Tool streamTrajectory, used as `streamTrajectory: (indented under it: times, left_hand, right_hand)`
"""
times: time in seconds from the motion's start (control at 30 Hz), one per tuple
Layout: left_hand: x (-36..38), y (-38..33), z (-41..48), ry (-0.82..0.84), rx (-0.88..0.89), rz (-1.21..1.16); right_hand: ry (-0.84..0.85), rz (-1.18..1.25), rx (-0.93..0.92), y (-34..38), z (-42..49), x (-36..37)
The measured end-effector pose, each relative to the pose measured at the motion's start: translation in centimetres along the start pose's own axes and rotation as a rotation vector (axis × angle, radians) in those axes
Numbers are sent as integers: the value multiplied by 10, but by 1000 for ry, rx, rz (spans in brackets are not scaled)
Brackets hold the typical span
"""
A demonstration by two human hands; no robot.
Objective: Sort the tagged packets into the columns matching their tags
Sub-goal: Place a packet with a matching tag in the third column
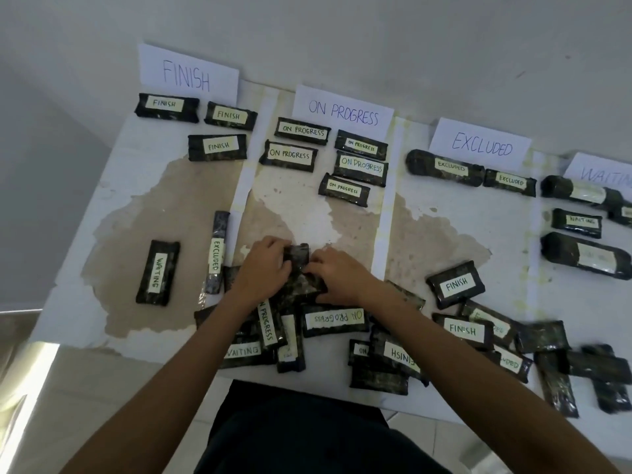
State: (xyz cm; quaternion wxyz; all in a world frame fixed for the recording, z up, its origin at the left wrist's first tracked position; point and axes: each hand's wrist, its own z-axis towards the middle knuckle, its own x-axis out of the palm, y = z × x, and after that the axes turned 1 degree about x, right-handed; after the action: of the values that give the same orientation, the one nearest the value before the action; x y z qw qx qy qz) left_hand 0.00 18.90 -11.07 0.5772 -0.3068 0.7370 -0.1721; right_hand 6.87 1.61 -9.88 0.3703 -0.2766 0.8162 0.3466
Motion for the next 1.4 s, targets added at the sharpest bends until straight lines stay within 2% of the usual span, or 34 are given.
streamTrajectory:
  times: [0.1,0.17,0.3,0.4,0.53,0.67,0.77,0.93,1.07,1.2,1.3,1.4]
  left_hand:
    - [-3,4,-17,15,-22,-20]
    - [-7,5,-24,18,-27,-60]
    - [-23,-9,-31,-24,-195,-391]
    - [-33,-20,-30,-60,-307,-593]
    - [-41,-25,-29,-71,-309,-650]
    - [-45,-31,-28,-72,-339,-743]
    - [-47,-28,-29,3,-393,-794]
    - [-50,-29,-38,154,-348,-823]
    - [-44,-39,-37,120,-398,-845]
    - [-29,-62,-36,35,-323,-750]
    - [-16,-82,-34,114,-217,-774]
    - [-1,-102,-26,213,-283,-878]
  right_hand:
    - [8,-93,8,6,-2,3]
    - [-2,-30,8,7,-1,-2]
    - [-131,477,145,3,-7,-23]
    - [-134,769,231,0,-14,-38]
    - [-93,1002,253,2,-20,-46]
    - [-162,1185,310,8,-23,-49]
    - [-300,1198,391,11,-21,-51]
    - [-337,1133,362,25,-15,-57]
    - [-454,898,465,42,-14,-54]
    - [-408,749,477,45,-26,-46]
    - [-383,711,447,33,-41,-43]
    - [-342,672,448,10,-61,-45]
